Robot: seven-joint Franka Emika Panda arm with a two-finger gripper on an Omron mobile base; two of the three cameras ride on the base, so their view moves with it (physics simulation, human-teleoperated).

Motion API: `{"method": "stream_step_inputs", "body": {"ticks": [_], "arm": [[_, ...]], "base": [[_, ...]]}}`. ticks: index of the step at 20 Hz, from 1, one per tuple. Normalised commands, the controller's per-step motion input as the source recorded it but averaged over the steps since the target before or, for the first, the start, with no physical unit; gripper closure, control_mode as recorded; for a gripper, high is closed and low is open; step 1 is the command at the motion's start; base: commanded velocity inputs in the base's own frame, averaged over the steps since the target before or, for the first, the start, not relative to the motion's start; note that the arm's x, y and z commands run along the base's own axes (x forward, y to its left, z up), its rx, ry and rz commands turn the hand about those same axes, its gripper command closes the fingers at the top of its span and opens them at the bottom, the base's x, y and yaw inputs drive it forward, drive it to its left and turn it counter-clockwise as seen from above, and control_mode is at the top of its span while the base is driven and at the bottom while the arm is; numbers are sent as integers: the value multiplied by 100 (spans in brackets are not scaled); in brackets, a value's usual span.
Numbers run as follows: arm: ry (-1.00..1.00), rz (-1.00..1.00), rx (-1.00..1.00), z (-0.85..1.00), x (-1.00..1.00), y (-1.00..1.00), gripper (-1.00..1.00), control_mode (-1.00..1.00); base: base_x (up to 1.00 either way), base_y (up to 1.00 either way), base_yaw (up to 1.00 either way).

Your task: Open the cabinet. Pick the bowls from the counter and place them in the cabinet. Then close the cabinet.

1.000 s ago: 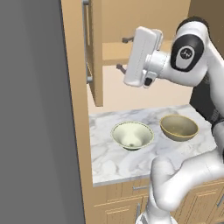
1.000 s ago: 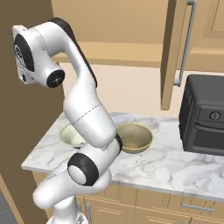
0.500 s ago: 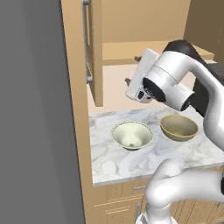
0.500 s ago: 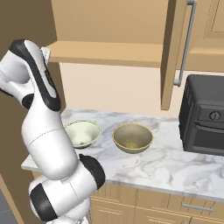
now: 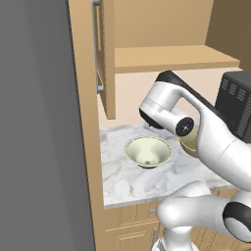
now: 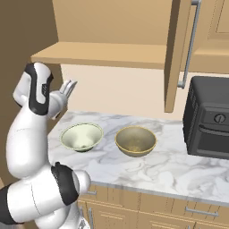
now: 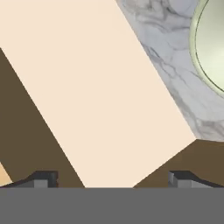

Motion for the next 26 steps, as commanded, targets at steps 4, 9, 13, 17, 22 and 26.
{"method": "stream_step_inputs", "body": {"ticks": [4,9,13,17,22,26], "arm": [[62,-38,0,27,-14,-100,-100,-100],[47,-49,0,5,-48,-73,-100,-100],[9,-68,1,0,-60,-32,-100,-100],[0,-58,1,2,-34,-9,-100,-100],[6,-47,0,14,-20,-32,-100,-100],[23,-17,0,8,-1,-29,-100,-100]], "base": [[0,0,0],[0,0,0],[0,0,0],[0,0,0],[0,0,0],[0,0,0]]}}
